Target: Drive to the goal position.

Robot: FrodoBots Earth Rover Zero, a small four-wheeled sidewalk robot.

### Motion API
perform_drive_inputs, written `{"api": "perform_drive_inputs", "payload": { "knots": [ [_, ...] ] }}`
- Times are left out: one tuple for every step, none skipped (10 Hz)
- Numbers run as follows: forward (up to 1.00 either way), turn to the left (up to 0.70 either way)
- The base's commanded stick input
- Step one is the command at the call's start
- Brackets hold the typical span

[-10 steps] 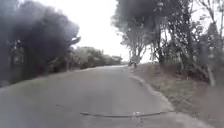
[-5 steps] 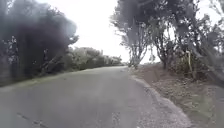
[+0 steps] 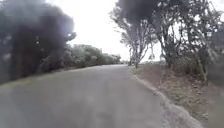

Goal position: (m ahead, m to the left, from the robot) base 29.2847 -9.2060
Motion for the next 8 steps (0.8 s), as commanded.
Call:
{"api": "perform_drive_inputs", "payload": {
  "knots": [
    [0.85, 0.0],
    [0.85, 0.0],
    [0.85, 0.0],
    [0.85, 0.0],
    [0.85, 0.0],
    [0.85, 0.0],
    [0.85, 0.0],
    [0.85, 0.0]
  ]
}}
